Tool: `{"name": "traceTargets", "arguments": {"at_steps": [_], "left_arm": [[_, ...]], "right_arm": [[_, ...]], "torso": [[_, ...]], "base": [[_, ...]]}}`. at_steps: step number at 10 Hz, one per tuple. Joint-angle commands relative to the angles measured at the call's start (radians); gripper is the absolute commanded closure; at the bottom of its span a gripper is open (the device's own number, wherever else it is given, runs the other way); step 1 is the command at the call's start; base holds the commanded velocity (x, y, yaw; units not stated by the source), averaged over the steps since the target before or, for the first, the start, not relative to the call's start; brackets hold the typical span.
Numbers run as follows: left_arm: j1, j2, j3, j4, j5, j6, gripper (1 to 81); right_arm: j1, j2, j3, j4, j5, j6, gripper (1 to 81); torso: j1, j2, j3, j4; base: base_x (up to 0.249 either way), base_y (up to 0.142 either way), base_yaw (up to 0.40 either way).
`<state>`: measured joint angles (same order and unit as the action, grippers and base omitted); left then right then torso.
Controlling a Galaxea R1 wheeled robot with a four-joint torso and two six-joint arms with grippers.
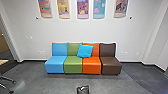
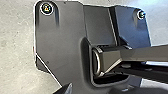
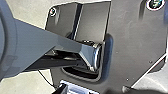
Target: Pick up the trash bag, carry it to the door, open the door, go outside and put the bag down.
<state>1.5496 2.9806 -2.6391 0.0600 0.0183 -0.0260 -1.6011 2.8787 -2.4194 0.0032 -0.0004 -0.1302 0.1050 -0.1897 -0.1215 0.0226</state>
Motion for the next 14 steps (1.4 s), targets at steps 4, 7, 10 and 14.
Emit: {"name": "traceTargets", "arguments": {"at_steps": [4, 7, 10, 14], "left_arm": [[-0.036, -0.004, 0.001, 0.006, 0.058, 0.004, 1.0], [-0.036, -0.004, 0.001, 0.004, 0.058, 0.004, 1.0], [-0.036, -0.005, 0.001, 0.003, 0.058, 0.004, 1.0], [-0.036, -0.006, -0.001, 0.003, 0.058, 0.004, 1.0]], "right_arm": [[0.037, -0.008, 0.008, -0.003, -0.064, -0.003, 1.0], [0.034, -0.008, 0.008, -0.002, -0.055, -0.003, 1.0], [0.034, -0.010, 0.007, -0.008, -0.059, -0.006, 1.0], [0.031, -0.010, 0.004, -0.006, -0.056, -0.006, 1.0]], "torso": [[0.000, 0.000, 0.000, 0.000], [0.000, 0.000, 0.000, 0.000], [0.000, 0.000, 0.000, 0.000], [0.000, 0.000, 0.000, 0.000]], "base": [[0.136, 0.000, 0.000], [0.136, 0.000, 0.000], [0.136, 0.000, 0.000], [0.136, 0.000, 0.000]]}}
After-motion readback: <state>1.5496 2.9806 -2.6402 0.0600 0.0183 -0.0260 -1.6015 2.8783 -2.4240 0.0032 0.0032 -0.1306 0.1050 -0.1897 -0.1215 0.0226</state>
